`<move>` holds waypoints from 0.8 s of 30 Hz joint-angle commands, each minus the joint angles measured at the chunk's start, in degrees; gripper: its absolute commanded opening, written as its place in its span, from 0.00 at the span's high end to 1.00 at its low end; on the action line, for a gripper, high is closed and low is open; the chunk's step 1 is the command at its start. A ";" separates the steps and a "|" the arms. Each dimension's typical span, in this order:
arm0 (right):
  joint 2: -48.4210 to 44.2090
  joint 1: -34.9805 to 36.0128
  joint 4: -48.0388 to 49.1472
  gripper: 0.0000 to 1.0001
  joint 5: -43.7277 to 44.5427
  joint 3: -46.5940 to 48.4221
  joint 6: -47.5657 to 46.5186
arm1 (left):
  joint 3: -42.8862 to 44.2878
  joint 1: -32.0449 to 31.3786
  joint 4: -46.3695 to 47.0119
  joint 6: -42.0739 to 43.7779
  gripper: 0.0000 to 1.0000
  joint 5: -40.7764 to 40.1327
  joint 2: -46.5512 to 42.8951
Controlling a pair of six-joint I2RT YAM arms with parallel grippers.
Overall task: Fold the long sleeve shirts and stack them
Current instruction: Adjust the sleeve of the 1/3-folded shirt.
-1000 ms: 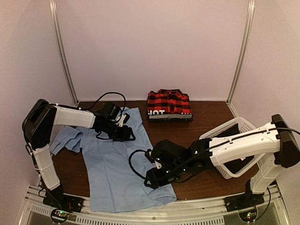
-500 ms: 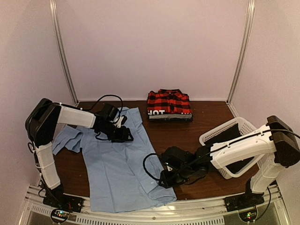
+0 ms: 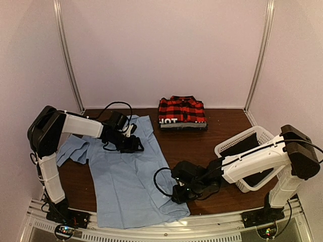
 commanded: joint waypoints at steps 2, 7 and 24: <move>1.53 0.73 -1.55 0.84 2.34 1.82 0.45 | -0.61 0.60 1.69 -0.38 0.39 0.41 1.13; 0.46 1.12 -3.77 1.00 3.05 3.57 0.36 | -0.59 0.65 1.73 -0.33 0.39 0.26 1.00; -3.30 1.42 -4.94 1.00 4.16 -2.99 1.68 | 0.02 2.80 1.45 -0.46 0.39 -0.32 1.25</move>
